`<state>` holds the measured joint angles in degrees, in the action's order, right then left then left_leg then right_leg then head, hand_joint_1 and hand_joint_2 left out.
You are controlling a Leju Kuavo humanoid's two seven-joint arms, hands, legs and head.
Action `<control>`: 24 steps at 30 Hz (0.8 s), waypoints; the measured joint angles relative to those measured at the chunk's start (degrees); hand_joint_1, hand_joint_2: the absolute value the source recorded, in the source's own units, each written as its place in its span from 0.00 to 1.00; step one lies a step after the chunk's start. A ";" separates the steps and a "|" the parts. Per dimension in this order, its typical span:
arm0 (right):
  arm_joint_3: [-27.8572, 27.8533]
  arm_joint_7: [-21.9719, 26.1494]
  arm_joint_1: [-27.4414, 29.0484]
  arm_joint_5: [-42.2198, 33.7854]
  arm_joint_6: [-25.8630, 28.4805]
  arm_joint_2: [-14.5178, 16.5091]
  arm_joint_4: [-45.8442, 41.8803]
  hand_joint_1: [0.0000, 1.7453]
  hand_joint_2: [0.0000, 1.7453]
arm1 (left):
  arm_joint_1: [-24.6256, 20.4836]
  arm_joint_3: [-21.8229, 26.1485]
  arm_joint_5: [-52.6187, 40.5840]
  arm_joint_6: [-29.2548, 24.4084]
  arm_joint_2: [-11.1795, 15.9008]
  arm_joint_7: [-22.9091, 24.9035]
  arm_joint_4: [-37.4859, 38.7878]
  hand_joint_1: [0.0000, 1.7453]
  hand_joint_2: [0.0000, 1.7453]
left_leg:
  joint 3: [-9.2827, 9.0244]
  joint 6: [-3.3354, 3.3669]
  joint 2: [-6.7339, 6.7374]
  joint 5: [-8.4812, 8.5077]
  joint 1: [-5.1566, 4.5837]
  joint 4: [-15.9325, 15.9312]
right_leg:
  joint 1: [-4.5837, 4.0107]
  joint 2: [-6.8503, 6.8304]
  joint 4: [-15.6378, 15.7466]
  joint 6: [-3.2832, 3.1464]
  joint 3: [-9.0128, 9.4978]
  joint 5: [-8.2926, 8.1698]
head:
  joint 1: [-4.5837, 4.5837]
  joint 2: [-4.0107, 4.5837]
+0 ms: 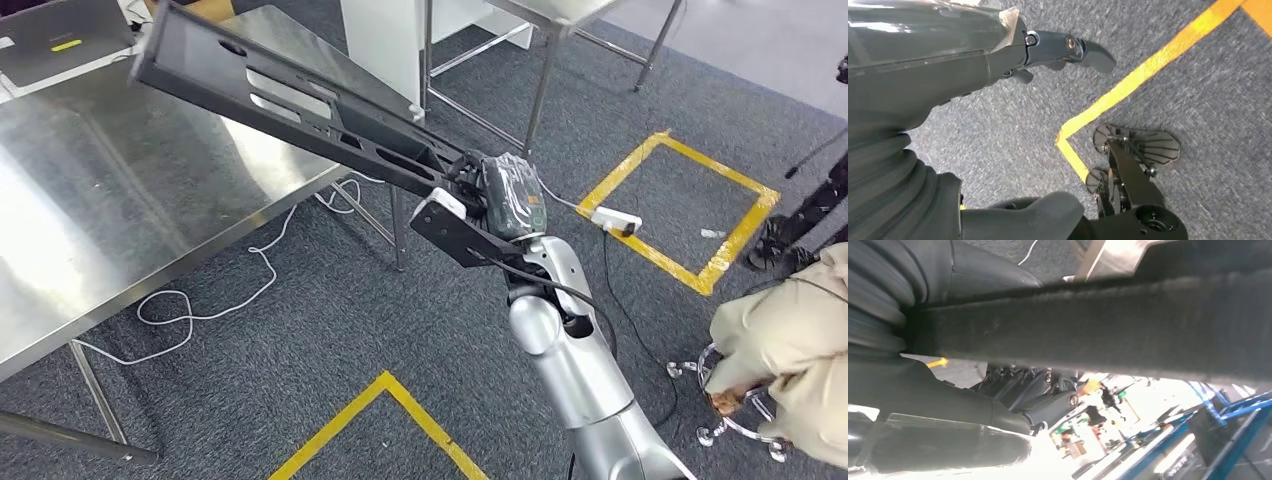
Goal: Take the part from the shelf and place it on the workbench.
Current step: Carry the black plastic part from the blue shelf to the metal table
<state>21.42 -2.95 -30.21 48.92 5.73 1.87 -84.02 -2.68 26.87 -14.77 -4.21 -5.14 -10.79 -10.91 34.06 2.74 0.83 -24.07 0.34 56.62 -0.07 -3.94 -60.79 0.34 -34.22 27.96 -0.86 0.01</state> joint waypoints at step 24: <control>-1.40 -2.37 -9.48 0.86 -5.00 -2.71 0.81 1.00 1.00 | -2.63 0.46 1.98 -1.29 -2.07 -4.30 -0.09 0.00 1.00 | 4.23 -0.68 2.24 -0.39 -0.39 5.69 | -0.02 -0.21 2.20 -1.06 1.12 -1.25 | -0.08 0.00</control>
<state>20.02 -5.32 -39.69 49.78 0.73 -0.84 -83.21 -5.32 27.32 -12.79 -5.50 -7.21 -15.09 -10.99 38.29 2.06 3.07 -24.46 -0.05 62.31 -0.09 -4.14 -58.59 -0.72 -33.09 26.71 -0.94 0.01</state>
